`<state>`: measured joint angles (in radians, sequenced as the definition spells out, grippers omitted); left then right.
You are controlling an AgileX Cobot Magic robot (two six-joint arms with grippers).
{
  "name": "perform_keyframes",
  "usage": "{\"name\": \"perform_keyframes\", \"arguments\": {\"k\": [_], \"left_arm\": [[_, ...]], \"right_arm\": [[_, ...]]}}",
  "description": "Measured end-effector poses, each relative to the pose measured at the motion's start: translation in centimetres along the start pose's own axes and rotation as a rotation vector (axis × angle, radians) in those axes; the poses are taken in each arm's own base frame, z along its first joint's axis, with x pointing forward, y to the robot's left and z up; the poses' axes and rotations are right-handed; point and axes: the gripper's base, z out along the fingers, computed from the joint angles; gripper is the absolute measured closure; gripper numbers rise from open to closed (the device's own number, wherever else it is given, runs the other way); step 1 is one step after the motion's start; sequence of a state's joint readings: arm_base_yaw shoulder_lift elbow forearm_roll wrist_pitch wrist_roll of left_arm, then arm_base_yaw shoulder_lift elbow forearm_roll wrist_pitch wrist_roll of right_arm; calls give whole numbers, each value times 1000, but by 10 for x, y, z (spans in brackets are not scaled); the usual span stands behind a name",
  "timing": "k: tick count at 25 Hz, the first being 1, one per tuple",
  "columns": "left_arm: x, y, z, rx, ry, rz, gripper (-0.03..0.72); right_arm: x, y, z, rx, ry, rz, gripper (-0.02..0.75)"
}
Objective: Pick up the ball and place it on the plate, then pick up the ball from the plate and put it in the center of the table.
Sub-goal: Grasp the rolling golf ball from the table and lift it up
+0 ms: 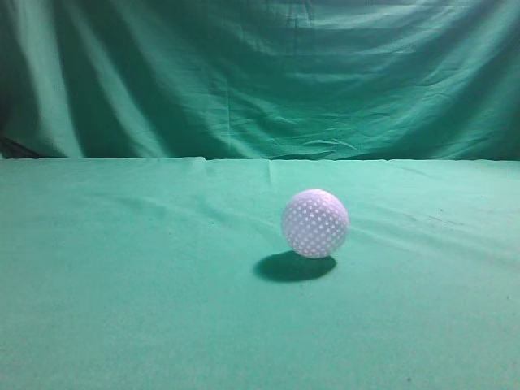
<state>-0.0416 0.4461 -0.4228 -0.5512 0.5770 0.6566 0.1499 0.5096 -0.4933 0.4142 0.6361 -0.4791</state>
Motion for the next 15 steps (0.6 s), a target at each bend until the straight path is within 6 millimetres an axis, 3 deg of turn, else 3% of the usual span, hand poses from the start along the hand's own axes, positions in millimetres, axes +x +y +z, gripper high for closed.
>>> {"name": "perform_keyframes", "arguments": {"k": [6, 11, 15], "left_arm": [[2, 2, 2, -22, -9, 5, 688], [2, 2, 2, -27, -9, 12, 688], [2, 2, 2, -27, -9, 12, 688]], "right_arm": [[-26, 15, 27, -196, 255, -196, 738], [-39, 47, 64, -358, 402, -366, 738], [-35, 75, 98, -443, 497, -437, 738]]}}
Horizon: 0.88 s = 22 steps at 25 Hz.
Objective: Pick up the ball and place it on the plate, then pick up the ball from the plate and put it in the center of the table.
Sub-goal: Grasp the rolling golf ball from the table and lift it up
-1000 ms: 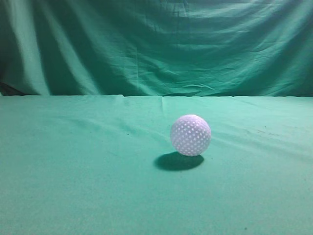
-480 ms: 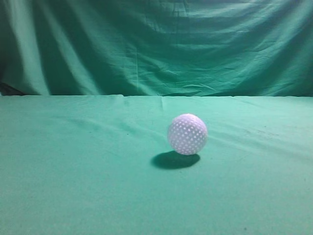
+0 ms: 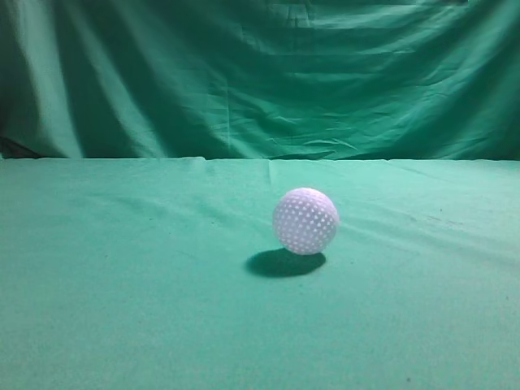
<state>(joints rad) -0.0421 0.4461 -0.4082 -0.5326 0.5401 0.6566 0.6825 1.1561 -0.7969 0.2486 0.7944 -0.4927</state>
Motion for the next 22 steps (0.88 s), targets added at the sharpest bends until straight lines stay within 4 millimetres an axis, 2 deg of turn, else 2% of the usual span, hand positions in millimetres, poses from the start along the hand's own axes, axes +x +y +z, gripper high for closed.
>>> {"name": "perform_keyframes", "arguments": {"k": [3, 5, 8, 12, 14, 15, 21, 22], "left_arm": [[0, 0, 0, 0, 0, 0, 688], [0, 0, 0, 0, 0, 0, 688], [0, 0, 0, -1, 1, 2, 688], [0, 0, 0, -1, 1, 3, 688], [0, 0, 0, -2, 1, 3, 688], [0, 0, 0, -2, 1, 3, 688], [0, 0, 0, -3, 0, 3, 688], [0, 0, 0, -3, 0, 3, 688]], "right_arm": [[-13, 2, 27, -46, 77, -24, 692], [-22, 1, 45, -69, 123, -32, 607], [-36, 1, 68, -94, 173, -43, 446], [-46, 1, 98, -120, 233, -55, 195], [-49, -2, 113, -121, 264, -56, 103], [-50, -4, 118, -116, 276, -49, 85], [-52, -15, 142, -42, 346, 11, 99], [-51, -16, 145, -40, 354, 13, 146]]}}
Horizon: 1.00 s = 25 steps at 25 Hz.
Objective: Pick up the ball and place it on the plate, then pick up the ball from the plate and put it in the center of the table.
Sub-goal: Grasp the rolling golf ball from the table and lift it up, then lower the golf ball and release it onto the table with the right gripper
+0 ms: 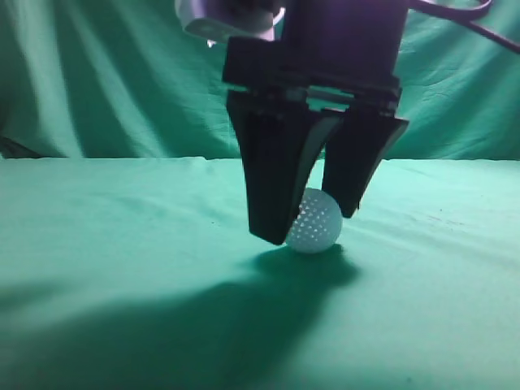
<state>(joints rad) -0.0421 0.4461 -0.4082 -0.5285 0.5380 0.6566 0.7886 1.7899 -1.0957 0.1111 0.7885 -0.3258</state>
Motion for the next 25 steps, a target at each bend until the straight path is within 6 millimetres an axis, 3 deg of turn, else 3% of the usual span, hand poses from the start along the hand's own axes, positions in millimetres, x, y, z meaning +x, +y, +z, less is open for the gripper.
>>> {"name": "perform_keyframes", "arguments": {"k": [2, 8, 13, 19, 22, 23, 25], "left_arm": [[0, 0, 0, 0, 1, 0, 688], [0, 0, 0, -1, 1, 1, 688], [0, 0, 0, -2, 0, 1, 688], [0, 0, 0, 1, -3, -6, 688], [0, -1, 0, 6, -7, -15, 688], [-1, -1, 0, 6, -9, -17, 688], [-1, -1, 0, 7, -12, -23, 688]], "right_arm": [[0, -1, 5, 2, 6, 4, 160], [-2, -2, 10, 2, 14, 14, 411], [-16, -4, -4, -1, 3, 9, 409], [-66, -12, -59, 48, -203, -11, 409], [-83, -15, -73, 69, -281, -15, 409], [-99, -19, -77, 80, -325, -19, 409], [-116, -23, -65, 74, -330, -15, 409]]}}
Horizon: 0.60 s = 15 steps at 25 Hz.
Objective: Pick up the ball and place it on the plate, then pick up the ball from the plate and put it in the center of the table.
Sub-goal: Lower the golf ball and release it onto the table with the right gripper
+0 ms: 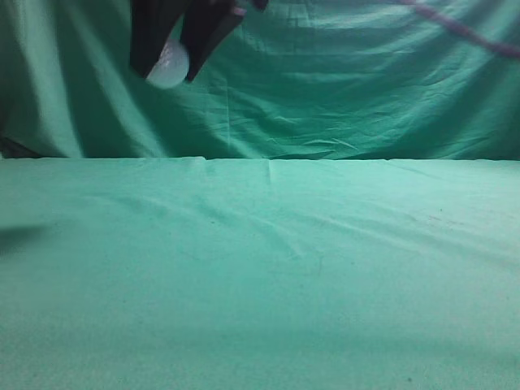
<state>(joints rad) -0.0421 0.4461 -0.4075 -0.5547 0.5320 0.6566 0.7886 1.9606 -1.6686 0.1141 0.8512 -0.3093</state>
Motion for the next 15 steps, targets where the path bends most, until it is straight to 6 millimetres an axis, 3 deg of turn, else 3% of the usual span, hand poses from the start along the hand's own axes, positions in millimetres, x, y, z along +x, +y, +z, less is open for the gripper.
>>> {"name": "perform_keyframes", "arguments": {"k": [5, 6, 9, 15], "left_arm": [[0, 0, 0, 2, -1, -3, 688], [0, 0, 0, 2, -1, -3, 688], [0, 0, 0, 2, -1, -3, 688], [0, 0, 0, 2, -1, -3, 688]], "right_arm": [[-16, -8, 57, -16, 20, 10, 409], [-16, -8, 57, -16, 20, 10, 409], [-17, -10, 89, -32, 33, 25, 409], [-13, -11, 114, -31, 27, 36, 409]]}}
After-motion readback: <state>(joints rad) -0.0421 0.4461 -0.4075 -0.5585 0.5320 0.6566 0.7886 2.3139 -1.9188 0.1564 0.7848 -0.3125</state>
